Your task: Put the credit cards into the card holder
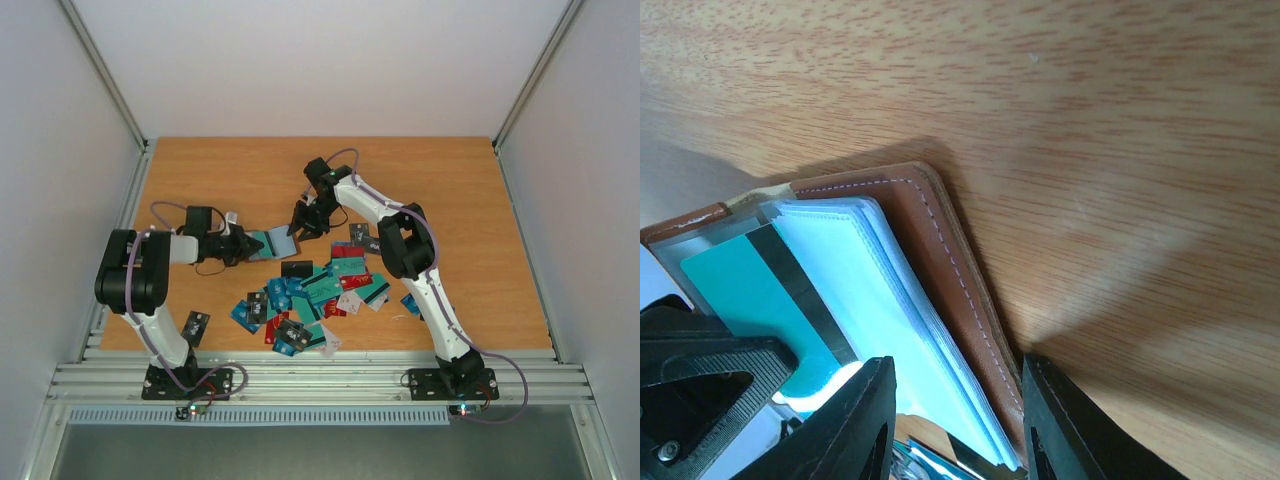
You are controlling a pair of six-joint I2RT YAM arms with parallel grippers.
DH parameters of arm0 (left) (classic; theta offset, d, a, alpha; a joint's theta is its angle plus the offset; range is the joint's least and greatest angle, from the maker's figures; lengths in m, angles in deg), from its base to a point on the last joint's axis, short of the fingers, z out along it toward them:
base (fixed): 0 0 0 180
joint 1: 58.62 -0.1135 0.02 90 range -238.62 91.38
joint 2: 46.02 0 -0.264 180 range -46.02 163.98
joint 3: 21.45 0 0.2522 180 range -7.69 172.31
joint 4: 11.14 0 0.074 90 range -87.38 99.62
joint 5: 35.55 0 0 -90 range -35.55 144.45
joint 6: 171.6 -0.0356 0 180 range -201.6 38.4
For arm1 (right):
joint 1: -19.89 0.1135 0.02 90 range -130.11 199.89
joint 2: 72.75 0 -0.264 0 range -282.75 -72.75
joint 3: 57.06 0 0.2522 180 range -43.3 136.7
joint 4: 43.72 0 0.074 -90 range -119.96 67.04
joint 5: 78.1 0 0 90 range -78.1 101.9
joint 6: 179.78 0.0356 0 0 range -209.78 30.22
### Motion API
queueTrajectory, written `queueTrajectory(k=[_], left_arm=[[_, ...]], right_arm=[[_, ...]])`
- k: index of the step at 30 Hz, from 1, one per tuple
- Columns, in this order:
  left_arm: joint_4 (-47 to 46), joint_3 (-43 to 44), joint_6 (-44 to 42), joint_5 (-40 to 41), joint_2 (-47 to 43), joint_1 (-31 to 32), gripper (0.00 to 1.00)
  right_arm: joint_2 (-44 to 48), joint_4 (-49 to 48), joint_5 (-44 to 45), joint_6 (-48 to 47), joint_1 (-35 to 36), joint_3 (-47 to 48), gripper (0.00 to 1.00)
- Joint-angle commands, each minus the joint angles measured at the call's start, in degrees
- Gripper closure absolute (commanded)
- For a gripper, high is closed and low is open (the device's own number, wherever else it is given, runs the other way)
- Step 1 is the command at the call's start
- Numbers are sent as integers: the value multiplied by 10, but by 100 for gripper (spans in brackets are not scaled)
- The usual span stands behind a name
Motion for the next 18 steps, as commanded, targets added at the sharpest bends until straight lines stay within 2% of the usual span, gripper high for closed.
queueTrajectory(k=[1,6,18], left_arm=[[84,25,-67,1,-4,4,98],[97,34,-78,-7,5,5,98],[52,44,-57,-13,33,14,98]], right_arm=[[-29,12,33,3,11,-25,63],[-32,7,28,11,11,-24,63],[-24,-11,27,24,12,-42,64]])
